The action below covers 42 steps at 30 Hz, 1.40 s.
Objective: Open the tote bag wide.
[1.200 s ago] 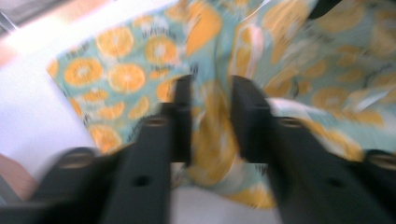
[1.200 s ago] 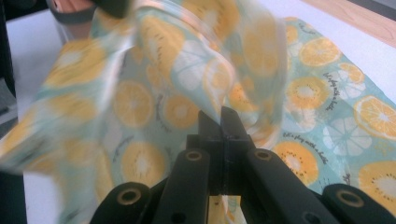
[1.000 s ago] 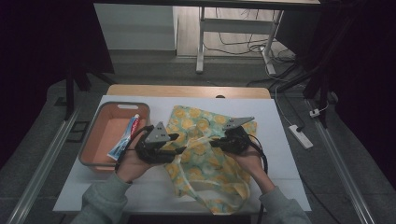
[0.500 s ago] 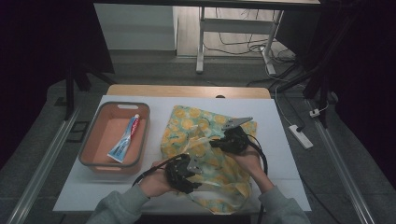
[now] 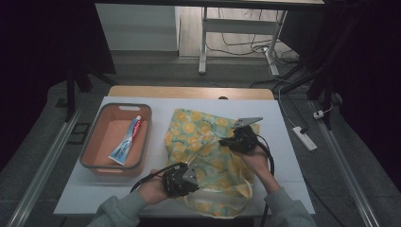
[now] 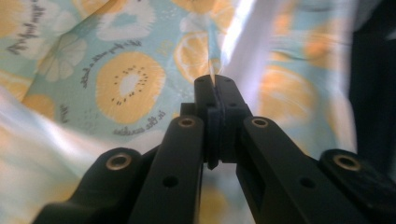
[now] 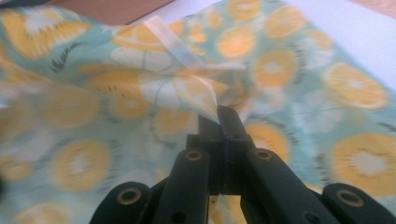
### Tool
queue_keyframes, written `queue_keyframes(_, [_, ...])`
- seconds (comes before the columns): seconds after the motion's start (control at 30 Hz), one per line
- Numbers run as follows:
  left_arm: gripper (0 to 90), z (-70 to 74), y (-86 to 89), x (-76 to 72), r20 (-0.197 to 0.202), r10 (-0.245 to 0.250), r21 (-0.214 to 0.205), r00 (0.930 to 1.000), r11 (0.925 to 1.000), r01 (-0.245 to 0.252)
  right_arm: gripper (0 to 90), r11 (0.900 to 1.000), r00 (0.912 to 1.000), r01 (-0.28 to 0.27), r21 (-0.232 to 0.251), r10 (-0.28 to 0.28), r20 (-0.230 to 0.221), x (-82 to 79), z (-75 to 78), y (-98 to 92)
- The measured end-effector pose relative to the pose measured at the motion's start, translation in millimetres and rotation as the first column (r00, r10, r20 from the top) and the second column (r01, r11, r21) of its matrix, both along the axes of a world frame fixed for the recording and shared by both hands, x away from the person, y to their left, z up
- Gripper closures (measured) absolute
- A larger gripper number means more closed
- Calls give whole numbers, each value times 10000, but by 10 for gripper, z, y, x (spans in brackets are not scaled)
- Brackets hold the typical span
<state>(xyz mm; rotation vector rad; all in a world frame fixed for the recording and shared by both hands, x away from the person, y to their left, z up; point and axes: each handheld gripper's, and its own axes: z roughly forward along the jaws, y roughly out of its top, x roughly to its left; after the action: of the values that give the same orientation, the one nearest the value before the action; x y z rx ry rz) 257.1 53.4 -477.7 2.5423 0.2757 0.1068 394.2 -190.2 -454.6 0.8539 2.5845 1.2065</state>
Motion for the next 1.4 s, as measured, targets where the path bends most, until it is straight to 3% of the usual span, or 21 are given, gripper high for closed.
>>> queue_keyframes(0.1, [883,77,72,-124,-41,-538,-451,9985,9975,535,890,9996,9995,282,93,-283,128,25,16,-22])
queue_keyframes(0.2, [883,107,119,-225,89,-856,-496,9963,9951,860,890,9991,9991,408,90,-409,137,39,10,-27])
queue_keyframes(0.27, [878,100,144,-239,137,-808,-480,9966,9955,814,890,9987,9987,503,17,-503,52,58,-26,-26])
queue_keyframes(0.37, [845,95,210,-200,195,-345,-695,9992,9969,357,890,9985,9985,543,-39,-543,-25,75,-67,-20])
queue_keyframes(0.47, [627,182,255,-165,578,533,-1468,9969,9882,-443,890,9988,9988,488,-5,-488,-105,72,-86,-3])
queue_keyframes(0.53, [569,269,269,-149,931,1141,-1829,9891,9785,-957,890,9992,9992,407,-15,-407,-43,59,-80,17])
queue_keyframes(0.6, [503,342,262,-125,1394,1872,-1917,9724,9685,-1590,890,9994,9994,344,8,-344,-41,46,-71,32])
queue_keyframes(0.73, [437,379,214,-2,1818,3059,-1637,9345,9465,-2780,890,9996,9996,277,16,-277,-52,42,-75,33])
queue_keyframes(0.77, [415,363,197,38,1910,3267,-1410,9256,9423,-3035,890,9996,9996,284,18,-284,-55,43,-77,29])
queue_keyframes(0.93, [428,222,159,230,1963,3783,-429,9046,9250,-3775,890,9993,9994,347,104,-347,-61,43,-63,-6])
queue_keyframes(1.03, [438,161,143,321,1780,3979,-108,9000,9153,-4025,890,9991,9993,374,186,-373,-64,42,-46,-31])
queue_keyframes(1.23, [462,-30,106,440,1406,4064,676,9028,9058,-4183,890,9989,9992,402,244,-400,-79,41,-35,-60])
queue_keyframes(1.3, [512,-85,102,462,1401,4108,933,9009,9004,-4250,890,9989,9992,408,246,-406,-57,38,-29,-66])
queue_keyframes(1.4, [678,-120,118,491,1315,4133,1026,9010,8984,-4271,890,9986,9991,433,307,-432,-43,34,-15,-81])
